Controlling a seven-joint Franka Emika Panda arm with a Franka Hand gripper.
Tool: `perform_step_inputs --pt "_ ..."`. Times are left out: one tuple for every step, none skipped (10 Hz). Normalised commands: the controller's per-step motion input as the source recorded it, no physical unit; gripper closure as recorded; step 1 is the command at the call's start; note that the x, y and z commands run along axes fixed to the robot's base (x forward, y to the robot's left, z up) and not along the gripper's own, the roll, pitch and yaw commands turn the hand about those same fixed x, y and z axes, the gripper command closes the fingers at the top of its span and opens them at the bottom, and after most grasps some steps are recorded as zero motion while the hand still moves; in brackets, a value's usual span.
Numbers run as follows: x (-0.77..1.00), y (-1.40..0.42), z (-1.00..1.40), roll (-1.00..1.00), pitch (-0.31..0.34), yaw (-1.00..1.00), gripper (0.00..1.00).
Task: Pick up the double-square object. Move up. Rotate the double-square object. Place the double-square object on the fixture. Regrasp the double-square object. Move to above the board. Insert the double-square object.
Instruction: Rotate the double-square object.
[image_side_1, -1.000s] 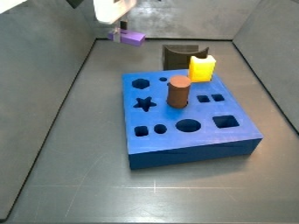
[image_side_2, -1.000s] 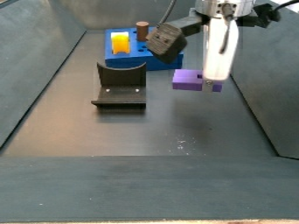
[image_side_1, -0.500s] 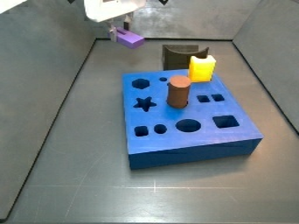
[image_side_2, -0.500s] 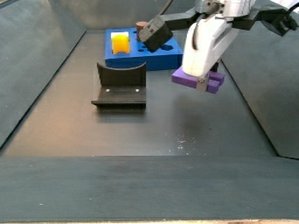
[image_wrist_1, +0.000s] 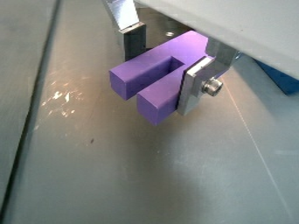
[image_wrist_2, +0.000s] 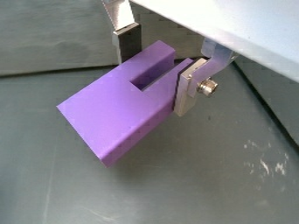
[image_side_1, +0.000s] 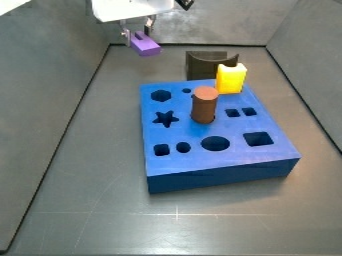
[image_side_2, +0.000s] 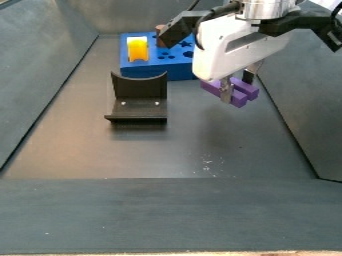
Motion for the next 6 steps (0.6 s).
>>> perform_step_inputs --pt "-0.03 0.01 0.03 -0.01 -0.007 -1.0 1.0" --pt "-0.03 0.01 0.03 -0.02 -0.009 -1.0 1.0" --pt "-0.03 0.01 0.03 -0.02 -0.01 -1.0 1.0" --pt "-0.03 0.01 0.03 -0.02 -0.012 -1.0 1.0" --pt "-0.03 0.01 0.03 -0.03 -0.013 -1.0 1.0" --pt "-0.03 0.01 0.03 -0.03 -0.017 -1.0 1.0"
